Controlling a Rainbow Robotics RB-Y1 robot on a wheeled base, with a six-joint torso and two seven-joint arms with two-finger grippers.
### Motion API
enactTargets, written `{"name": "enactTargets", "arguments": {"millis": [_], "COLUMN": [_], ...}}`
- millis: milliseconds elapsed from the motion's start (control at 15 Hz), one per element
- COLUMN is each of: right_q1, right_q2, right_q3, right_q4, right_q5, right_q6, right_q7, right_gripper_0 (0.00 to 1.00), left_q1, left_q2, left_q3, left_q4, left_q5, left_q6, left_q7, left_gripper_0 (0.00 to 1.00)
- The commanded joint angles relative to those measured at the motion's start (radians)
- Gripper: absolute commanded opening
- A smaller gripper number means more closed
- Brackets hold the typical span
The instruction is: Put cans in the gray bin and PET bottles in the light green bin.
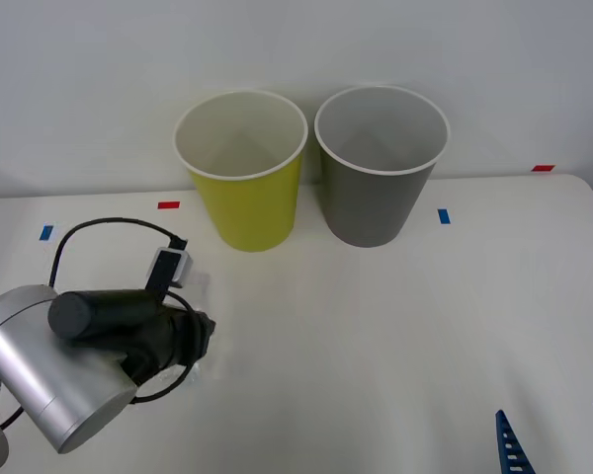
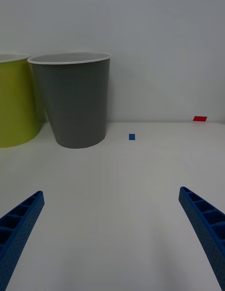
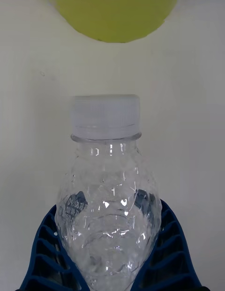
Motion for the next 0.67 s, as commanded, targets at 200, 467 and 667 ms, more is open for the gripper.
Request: {"name": "enactTargets", "arguments": {"millis": [200,467,667], "right_q1": [0.000,0.000,0.000], "right_q2": [0.000,0.000,0.000], "right_q3": [0.000,0.000,0.000], "right_q4": [0.000,0.000,0.000], "right_q5": [0.000,0.000,0.000], "right_q6": [0.000,0.000,0.000], "right_q7": [0.000,0.000,0.000], "right_gripper_0": [1.00,1.00,1.00], "left_q1": [0.133,0.239,0.283], "left_q2": [0.038,0.029,0.018], "left_q3": [0.124,0.305,0.460], "left_q4": [-0.102,-0.181,-0.245], "left_q5": [0.020,0.151,0.281], "left_q6": [-0.215,-0.327,-0.321], "left_q7": [-0.104,-0.308,-0.408], "left_gripper_0": [0.00,0.00,0.00]}}
